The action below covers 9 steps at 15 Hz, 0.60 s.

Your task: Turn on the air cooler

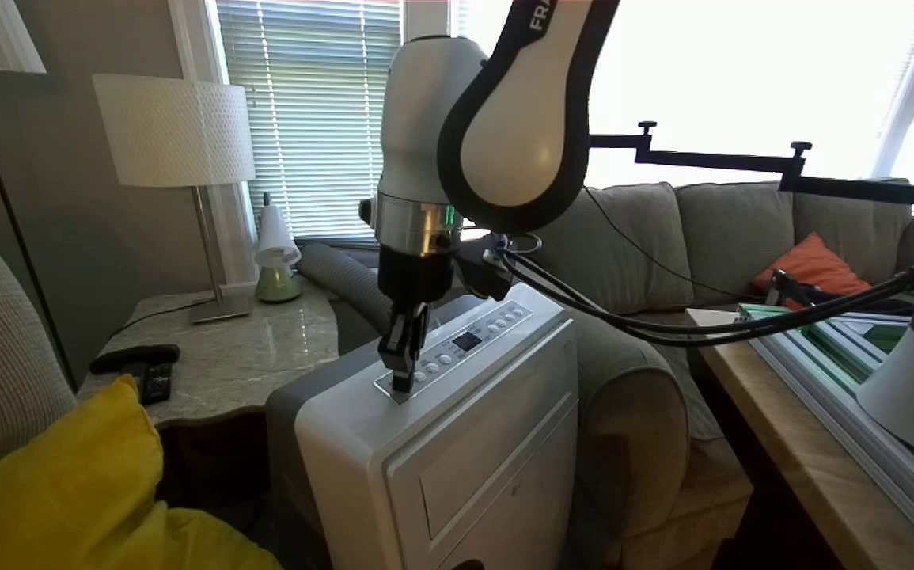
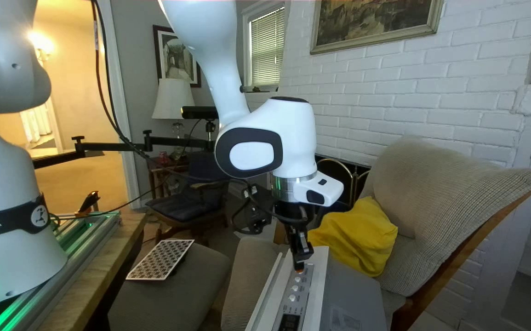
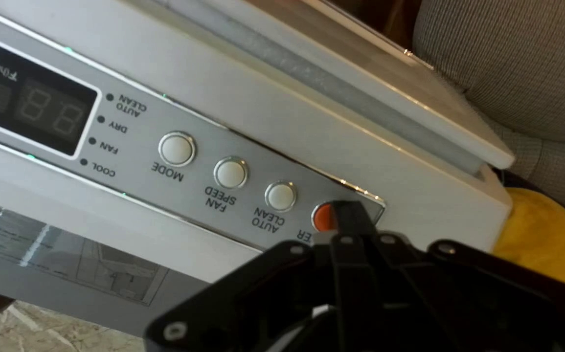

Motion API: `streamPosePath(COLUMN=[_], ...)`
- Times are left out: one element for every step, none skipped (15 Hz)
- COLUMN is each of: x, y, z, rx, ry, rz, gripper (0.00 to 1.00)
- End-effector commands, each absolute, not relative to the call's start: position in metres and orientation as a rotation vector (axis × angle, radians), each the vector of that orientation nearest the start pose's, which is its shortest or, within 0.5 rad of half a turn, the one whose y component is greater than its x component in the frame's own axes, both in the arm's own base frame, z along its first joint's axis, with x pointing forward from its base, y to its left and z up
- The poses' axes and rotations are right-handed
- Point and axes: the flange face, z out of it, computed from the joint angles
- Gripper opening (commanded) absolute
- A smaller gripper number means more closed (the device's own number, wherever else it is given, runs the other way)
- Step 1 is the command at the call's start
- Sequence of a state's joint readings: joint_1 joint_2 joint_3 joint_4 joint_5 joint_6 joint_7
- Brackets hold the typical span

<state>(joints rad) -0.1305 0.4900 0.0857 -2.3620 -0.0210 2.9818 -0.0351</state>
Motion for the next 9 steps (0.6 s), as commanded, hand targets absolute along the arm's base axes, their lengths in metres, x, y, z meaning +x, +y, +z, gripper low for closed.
streamPosePath(x=[0.514,0.514,0.514,0.513,0.511,0.509,0.508,0.508,0.508], y=[-0.023,-0.023,-0.024,-0.026,-0.028,-0.029,-0.03,-0.03,-0.031], z=[0.127,0.127,0.126,0.123,0.118,0.115,0.113,0.113,0.113], rx=[-3.096,-3.096,-3.096,-3.101,-3.107,-3.11,-3.112,-3.113,-3.114], ry=[-0.006,-0.005,-0.002,0.001,0.007,0.009,0.013,0.011,0.011], rz=[-0.179,-0.179,-0.177,-0.165,-0.143,-0.132,-0.12,-0.118,-0.118], gripper=[0.0,0.0,0.0,0.0,0.0,0.0,0.0,0.0,0.0])
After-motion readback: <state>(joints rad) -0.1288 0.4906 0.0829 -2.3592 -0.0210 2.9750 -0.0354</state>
